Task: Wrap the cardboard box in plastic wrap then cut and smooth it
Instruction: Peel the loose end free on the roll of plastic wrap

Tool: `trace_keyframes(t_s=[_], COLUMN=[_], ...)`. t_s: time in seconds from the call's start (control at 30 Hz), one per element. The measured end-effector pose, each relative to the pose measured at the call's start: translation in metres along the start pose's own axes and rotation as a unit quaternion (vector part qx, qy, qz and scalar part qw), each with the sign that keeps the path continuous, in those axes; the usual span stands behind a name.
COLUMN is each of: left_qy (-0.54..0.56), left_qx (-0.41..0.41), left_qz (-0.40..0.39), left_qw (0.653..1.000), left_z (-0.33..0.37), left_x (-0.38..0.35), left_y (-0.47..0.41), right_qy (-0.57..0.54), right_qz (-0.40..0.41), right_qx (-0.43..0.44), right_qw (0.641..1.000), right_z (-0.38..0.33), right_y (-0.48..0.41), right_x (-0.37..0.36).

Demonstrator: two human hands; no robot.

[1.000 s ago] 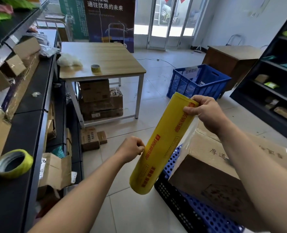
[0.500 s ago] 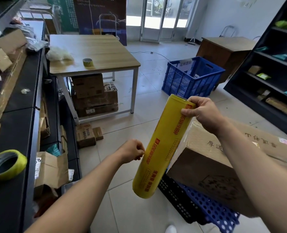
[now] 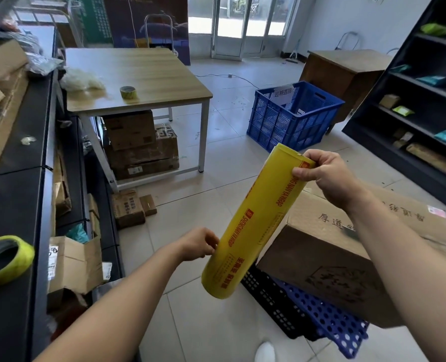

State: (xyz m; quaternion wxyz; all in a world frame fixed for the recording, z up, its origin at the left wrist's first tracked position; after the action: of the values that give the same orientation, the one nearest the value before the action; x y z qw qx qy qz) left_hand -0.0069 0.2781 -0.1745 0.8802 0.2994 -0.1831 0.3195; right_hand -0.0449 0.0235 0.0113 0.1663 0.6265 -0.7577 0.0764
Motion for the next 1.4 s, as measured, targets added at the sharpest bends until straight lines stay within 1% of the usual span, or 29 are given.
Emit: trace_keyframes(t_s=[0.1,0.27,0.43,0.6,0.67,0.7,0.73,0.8,0.87,1.0,1.17,1.3,1.4], left_qy=[-0.008,-0.018,0.017,0.019,0.05,0.071,0.087,0.085,0.042,-0.021,-0.044,-0.035,-0.017], left_qx=[0.009,0.002,0.006,0.019,0.02,0.018,0.013,0.004,-0.007,-0.007,-0.009,-0.011,-0.002], left_qz=[0.039,0.044,0.08,0.108,0.139,0.142,0.133,0.1,0.088,0.095,0.1,0.1,0.127], left_qw=[0.999,0.999,0.997,0.994,0.989,0.987,0.987,0.991,0.995,0.995,0.994,0.994,0.992], left_z=[-0.004,-0.003,-0.011,-0.017,-0.021,-0.021,-0.02,-0.02,-0.017,-0.015,-0.014,-0.011,-0.015], left_x=[0.0,-0.002,0.002,0.011,0.014,0.014,0.013,0.008,0.005,0.0,-0.005,-0.009,-0.006], left_y=[-0.002,0.001,0.007,0.015,0.018,0.02,0.021,0.021,0.02,0.02,0.021,0.019,0.021], right_qy=[-0.016,-0.014,-0.017,-0.024,-0.023,-0.024,-0.025,-0.027,-0.026,-0.021,-0.015,-0.012,-0.002], right_qz=[0.019,0.023,0.034,0.029,0.019,0.019,0.019,0.015,0.011,0.007,0.004,-0.003,-0.008], right_qx=[-0.004,-0.009,-0.021,-0.025,-0.026,-0.027,-0.028,-0.027,-0.025,-0.018,-0.011,-0.008,-0.008], right_qw=[1.0,1.0,0.999,0.999,0.999,0.999,0.999,0.999,0.999,1.0,1.0,1.0,1.0], right_z=[-0.001,0.0,0.004,0.006,0.006,0.007,0.006,0.006,0.005,0.004,0.005,0.006,0.007], right_y=[-0.003,-0.004,-0.001,-0.001,-0.001,0.0,0.0,0.0,0.001,0.003,0.006,0.007,0.008], right_x=[0.002,0.001,0.001,-0.009,-0.011,-0.012,-0.012,-0.014,-0.017,-0.022,-0.024,-0.022,-0.018])
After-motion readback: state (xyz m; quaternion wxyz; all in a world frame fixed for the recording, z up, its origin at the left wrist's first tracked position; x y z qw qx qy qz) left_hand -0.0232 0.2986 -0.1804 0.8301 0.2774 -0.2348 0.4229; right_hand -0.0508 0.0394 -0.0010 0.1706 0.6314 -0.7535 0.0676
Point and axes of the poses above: each hand's wrist, its own y-axis away from the middle knuckle, its own x-axis out of the back of the hand, z = x × y, the point moved 1 cm from there along -y, towards the middle knuckle, and after that the axes turned 4 degrees about -x, right-handed, at the moved point
